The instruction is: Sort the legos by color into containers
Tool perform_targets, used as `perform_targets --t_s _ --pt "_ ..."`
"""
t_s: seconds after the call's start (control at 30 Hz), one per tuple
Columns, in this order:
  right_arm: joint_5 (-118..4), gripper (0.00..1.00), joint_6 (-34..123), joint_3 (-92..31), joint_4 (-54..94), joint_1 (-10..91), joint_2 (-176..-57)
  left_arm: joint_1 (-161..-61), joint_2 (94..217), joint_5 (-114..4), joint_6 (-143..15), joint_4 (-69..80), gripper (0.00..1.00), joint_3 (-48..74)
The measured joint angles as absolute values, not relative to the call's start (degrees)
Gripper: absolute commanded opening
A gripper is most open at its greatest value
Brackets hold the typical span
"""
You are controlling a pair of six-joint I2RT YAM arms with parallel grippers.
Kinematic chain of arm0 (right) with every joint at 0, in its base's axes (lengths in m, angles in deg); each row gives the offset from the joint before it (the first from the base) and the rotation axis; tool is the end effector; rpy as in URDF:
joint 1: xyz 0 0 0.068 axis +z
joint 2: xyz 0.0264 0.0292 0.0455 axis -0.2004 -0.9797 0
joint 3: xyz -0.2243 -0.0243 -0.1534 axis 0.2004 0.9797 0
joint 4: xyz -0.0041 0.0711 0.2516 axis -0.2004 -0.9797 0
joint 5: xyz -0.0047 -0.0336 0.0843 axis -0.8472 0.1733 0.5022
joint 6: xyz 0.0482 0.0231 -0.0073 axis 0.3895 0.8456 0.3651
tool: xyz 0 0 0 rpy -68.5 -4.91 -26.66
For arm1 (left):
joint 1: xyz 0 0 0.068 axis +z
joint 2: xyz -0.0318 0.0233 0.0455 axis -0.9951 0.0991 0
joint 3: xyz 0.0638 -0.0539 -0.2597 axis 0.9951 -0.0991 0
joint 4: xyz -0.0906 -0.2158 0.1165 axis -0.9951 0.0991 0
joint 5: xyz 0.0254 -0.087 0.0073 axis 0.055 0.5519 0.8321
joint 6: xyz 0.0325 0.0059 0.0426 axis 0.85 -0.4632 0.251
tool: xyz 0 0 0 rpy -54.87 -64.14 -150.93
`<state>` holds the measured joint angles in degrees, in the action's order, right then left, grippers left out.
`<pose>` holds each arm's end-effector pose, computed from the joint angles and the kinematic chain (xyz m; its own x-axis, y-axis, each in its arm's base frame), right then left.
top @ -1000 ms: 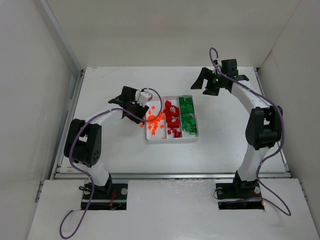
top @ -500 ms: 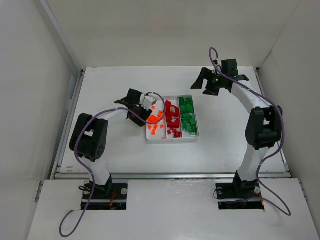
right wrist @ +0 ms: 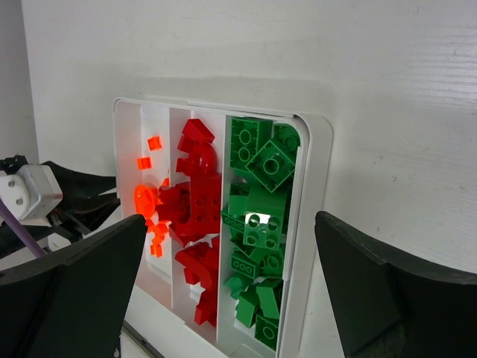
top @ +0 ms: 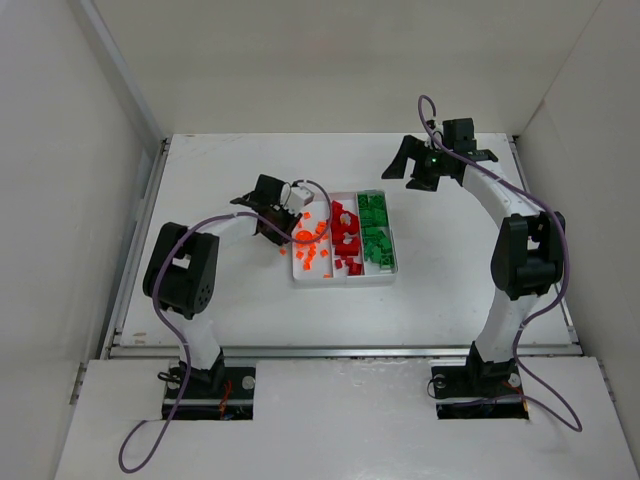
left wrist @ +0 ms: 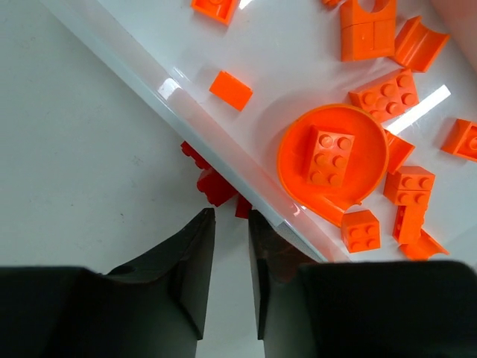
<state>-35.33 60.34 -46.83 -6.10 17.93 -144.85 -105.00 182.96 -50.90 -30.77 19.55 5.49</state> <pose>0.4296 0.0658 0.2724 -0.8125 0.2426 -0.5301 -0.1504 0.7913 0.5927 0.3512 -0.1407 0.1798 -0.5003 0.5731 -0.6490 0.7036 0.7059 0.0810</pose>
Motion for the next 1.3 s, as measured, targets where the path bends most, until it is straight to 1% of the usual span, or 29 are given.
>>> perform_targets --t_s 0.13,0.27,0.33,0.5,0.53,0.83,0.87,0.9,0.93,1.03,1.07,1.3 --pt "-35.37 1.00 60.16 -46.83 -6.12 17.93 -144.85 -104.37 182.98 -50.71 -30.83 19.59 0.19 5.49" --pt "-35.44 1.00 60.16 -46.83 -6.12 17.93 -144.85 -103.16 182.98 -50.57 -30.83 19.66 0.12 5.49" --pt "-35.46 1.00 60.16 -46.83 -6.12 17.93 -144.85 -102.53 182.98 -50.57 -30.81 19.68 0.11 5.49" --pt "-35.46 1.00 60.16 -46.83 -6.12 17.93 -144.85 -101.81 182.98 -50.44 -30.68 20.01 0.04 5.49" --pt "-35.46 1.00 60.16 -46.83 -6.12 17.93 -144.85 -101.81 182.98 -50.40 -30.48 20.01 0.01 5.49" --pt "-35.46 1.00 60.16 -46.83 -6.12 17.93 -144.85 -101.20 182.70 -50.20 -29.63 20.81 0.00 5.49" --pt "-35.46 1.00 60.16 -46.83 -6.12 17.93 -144.85 -101.17 182.67 -50.18 -29.50 20.95 0.00 5.49" --pt "-35.48 1.00 60.16 -46.83 -6.12 17.93 -144.85 -101.13 182.67 -50.16 -29.46 21.08 0.04 5.49" --pt "-35.48 1.00 60.16 -46.83 -6.12 17.93 -144.85 -101.11 182.67 -50.12 -29.35 21.12 0.12 5.49" --pt "-35.48 1.00 60.16 -46.83 -6.12 17.93 -144.85 -101.09 182.67 -50.01 -29.11 21.21 0.21 5.49" --pt "-35.48 1.00 60.16 -46.83 -6.12 17.93 -144.85 -101.09 182.67 -49.98 -29.11 21.27 0.23 5.49" --pt "-35.48 1.00 60.16 -46.83 -6.12 17.93 -144.85 -101.09 184.07 -50.01 -29.08 22.26 0.23 7.00"
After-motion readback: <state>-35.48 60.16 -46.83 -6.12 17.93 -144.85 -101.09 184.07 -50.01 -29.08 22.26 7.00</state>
